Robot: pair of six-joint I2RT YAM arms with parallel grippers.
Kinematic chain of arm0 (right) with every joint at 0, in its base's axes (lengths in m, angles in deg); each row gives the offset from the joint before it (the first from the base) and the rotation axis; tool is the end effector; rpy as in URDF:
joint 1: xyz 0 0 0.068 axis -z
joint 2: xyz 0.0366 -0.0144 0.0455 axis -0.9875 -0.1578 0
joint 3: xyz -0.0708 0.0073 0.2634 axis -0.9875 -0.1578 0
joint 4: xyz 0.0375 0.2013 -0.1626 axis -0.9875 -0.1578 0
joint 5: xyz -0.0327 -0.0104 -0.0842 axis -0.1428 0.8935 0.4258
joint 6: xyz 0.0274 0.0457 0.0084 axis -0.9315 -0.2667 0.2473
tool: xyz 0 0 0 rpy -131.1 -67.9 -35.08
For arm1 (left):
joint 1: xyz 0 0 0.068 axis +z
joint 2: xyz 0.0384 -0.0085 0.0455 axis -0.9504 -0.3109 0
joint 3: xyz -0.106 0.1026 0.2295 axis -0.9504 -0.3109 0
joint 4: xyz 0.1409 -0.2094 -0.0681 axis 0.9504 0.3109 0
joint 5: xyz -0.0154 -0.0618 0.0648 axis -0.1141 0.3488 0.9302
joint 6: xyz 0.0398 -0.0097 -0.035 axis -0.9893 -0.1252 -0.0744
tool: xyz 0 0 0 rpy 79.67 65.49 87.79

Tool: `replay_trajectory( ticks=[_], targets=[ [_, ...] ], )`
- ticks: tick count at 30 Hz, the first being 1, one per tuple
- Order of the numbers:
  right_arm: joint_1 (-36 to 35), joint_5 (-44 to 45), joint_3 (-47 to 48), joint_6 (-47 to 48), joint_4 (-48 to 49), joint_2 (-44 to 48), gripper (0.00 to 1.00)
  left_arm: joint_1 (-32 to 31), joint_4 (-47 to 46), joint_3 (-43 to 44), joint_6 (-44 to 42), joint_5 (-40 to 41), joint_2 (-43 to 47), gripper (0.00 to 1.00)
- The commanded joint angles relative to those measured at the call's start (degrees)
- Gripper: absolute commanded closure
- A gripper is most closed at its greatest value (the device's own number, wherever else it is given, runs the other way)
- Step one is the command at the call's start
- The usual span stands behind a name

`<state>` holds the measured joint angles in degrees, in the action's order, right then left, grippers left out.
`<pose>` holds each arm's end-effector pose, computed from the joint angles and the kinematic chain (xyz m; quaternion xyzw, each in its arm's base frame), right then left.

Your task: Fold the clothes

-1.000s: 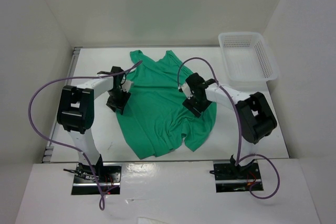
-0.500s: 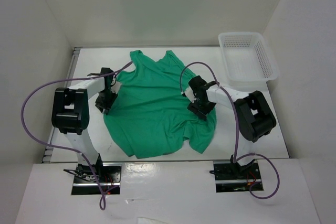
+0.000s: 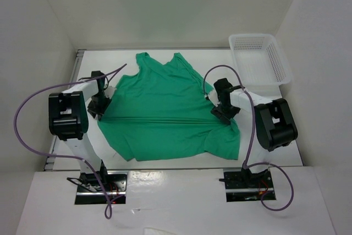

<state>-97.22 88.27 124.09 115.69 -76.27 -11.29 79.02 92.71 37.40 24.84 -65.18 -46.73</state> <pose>0.2899 0.0756 0.1542 -0.4145 0.8964 -0.1365 0.0771 0.3405 0.0507 0.1521 0.1053 0.9845 0.1301 0.0527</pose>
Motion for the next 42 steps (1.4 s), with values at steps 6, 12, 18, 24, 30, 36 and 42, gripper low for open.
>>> replay_trajectory(
  ticks=[6,12,18,24,30,36,42],
  targets=[
    [1.62,2.06,0.37,7.0,-13.9,8.59,0.25,5.51,1.91,-0.08,-9.17,4.29,-0.57,0.62],
    [-3.73,-7.79,13.11,9.38,-19.9,11.6,0.22,4.99,16.15,9.85,-12.95,-9.33,2.52,0.59],
    [-5.59,-11.57,22.35,6.57,-15.77,5.29,0.21,2.0,21.7,22.33,-10.33,-19.62,0.15,0.46],
    [-6.21,-12.28,23.25,3.59,-9.98,-1.22,0.21,-3.79,17.31,27.61,-1.1,-22.53,-3.98,0.36],
    [-6.73,-15.35,26.58,-2.39,-3.65,-8.07,0.38,-9.32,10.11,26.31,12.08,-23.94,-8.81,0.39],
    [-10.51,-14.05,28.43,-7.23,3.03,-9.48,0.54,-11.18,4.39,21.92,16.66,-18.93,-9.43,0.53],
    [-12.26,-14.04,32.57,-8.64,2.43,-14.32,0.57,-11.18,2.55,19.36,16.67,-17.78,-10.58,0.57]
  ],
)
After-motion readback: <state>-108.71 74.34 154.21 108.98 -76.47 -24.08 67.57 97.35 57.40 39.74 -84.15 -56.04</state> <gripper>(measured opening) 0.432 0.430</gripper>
